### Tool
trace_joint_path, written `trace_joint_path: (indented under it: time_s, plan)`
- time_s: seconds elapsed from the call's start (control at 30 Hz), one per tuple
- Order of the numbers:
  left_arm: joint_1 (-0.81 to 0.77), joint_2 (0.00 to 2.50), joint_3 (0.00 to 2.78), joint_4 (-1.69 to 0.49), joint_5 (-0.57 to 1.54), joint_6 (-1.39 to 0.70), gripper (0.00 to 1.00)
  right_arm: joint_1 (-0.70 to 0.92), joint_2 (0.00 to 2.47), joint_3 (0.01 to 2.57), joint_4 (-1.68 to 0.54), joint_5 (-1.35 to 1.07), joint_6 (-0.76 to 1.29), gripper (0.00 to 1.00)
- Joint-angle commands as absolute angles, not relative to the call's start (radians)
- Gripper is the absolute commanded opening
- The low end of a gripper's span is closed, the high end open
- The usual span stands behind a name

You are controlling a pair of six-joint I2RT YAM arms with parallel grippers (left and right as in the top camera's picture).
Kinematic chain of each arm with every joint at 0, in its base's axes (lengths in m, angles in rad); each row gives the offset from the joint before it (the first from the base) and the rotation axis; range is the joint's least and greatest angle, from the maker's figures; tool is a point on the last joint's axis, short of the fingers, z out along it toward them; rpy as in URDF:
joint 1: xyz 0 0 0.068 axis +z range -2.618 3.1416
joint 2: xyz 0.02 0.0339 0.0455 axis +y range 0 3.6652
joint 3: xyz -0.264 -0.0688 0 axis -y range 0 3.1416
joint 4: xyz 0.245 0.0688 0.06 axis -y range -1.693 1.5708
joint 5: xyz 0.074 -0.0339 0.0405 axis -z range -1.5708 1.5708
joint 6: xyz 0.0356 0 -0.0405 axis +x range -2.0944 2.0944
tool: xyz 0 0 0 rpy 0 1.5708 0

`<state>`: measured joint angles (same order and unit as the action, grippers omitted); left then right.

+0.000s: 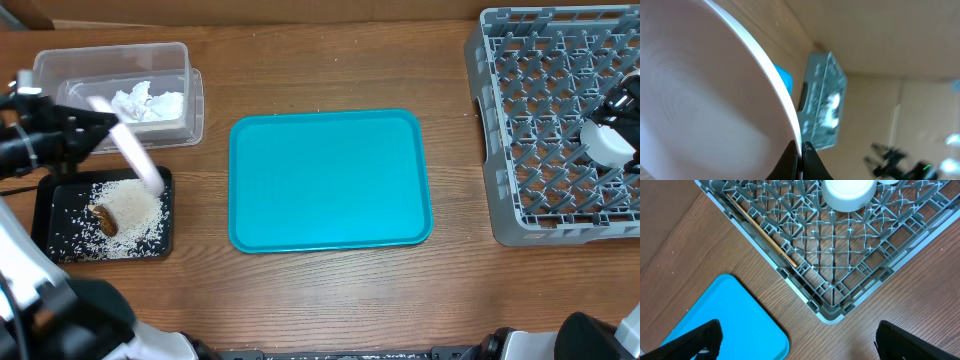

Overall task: Sort waste into correct bins and load items into the dishwasher
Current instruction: 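Carry the emptied plate back and set it on the teal tray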

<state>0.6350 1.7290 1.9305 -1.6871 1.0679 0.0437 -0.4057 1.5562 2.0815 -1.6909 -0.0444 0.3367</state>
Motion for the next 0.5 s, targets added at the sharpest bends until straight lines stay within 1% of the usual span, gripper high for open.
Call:
trace_joint_path:
  time_s: [0.0,0.17,0.2,0.37,0.47]
  plan:
    - [0.503,1.628,1.937,-1.675,0.908,-0.020,0.04,-0.409,1.554,2.095,-1.686,-0.038,0.338,1.00]
    - [0.215,1.589,1.937,-1.621,0.556,-0.204,0.04,-0.409,1.554,2.095,-1.686,-0.037,0.338,1.00]
    - [0.102,1.597,1.936,-1.617,0.462,-0.262,0.04,-0.409,1.554,2.095,-1.686,-0.037,0.338,1.00]
    - [-0.255,1.644,1.931,-1.548,0.346,-0.357,0.04,-0.409,1.554,2.095,-1.686,-0.038,0.338,1.00]
    - [-0.444,1.708,1.931,-1.477,0.212,-0.461,0.04,-0.409,1.554,2.095,-1.686,-0.037,0.338,1.00]
